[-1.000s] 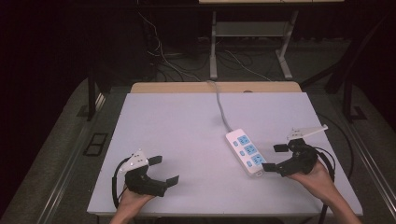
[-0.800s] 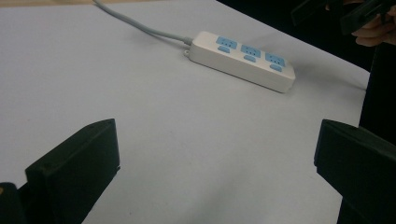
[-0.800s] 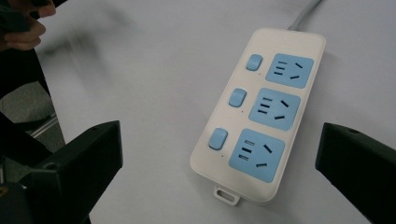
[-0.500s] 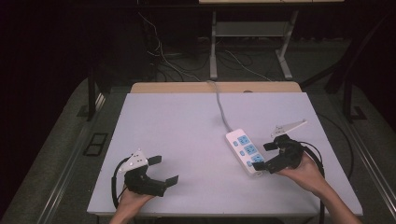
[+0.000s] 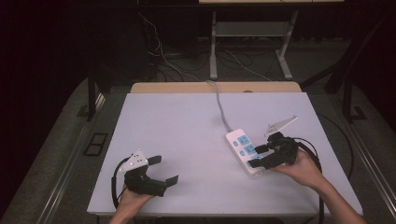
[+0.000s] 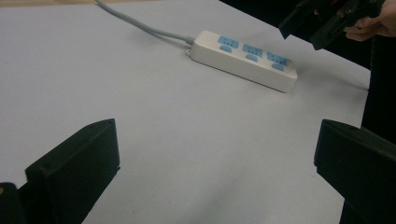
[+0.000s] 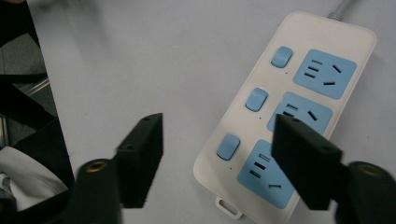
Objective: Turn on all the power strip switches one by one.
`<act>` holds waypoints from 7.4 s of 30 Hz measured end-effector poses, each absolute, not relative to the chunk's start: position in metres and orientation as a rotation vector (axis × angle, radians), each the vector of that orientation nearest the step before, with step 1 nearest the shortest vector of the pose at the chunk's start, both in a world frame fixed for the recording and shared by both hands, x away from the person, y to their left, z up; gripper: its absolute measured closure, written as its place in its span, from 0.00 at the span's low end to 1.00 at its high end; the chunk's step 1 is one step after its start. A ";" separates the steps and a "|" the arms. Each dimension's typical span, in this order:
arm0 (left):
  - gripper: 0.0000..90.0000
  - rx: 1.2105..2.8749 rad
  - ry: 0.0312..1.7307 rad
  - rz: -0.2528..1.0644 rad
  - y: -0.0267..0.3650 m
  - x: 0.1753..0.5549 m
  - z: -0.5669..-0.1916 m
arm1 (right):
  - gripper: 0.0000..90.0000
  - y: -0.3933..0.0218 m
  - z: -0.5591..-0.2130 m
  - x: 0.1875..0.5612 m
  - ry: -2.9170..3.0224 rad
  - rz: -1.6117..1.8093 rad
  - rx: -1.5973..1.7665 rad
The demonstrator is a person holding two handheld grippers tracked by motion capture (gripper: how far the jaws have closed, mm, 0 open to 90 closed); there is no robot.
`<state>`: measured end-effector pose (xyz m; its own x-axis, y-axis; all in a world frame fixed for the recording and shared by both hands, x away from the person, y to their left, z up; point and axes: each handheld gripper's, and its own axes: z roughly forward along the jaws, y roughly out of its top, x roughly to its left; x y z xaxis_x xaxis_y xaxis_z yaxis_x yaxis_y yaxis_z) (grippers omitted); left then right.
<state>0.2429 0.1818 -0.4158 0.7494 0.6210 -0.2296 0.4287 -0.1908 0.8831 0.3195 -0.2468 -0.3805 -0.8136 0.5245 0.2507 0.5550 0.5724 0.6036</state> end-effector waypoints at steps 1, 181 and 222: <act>0.00 1.824 0.816 0.214 0.182 0.243 -0.416 | 0.44 -0.246 -0.381 0.320 -2.754 -1.071 -0.935; 0.00 1.849 0.815 0.220 0.184 0.243 -0.415 | 1.00 -0.214 -0.407 0.385 -2.764 -0.904 -0.774; 0.00 1.865 0.804 0.219 0.180 0.243 -0.417 | 1.00 -0.218 -0.413 0.375 -2.786 -0.953 -0.815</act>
<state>0.2430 0.1797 -0.4167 0.7577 0.6185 -0.2081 0.4275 -0.2294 0.8744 0.3750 -0.2175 -0.4132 -0.8542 0.4587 0.2450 0.5127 0.6638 0.5445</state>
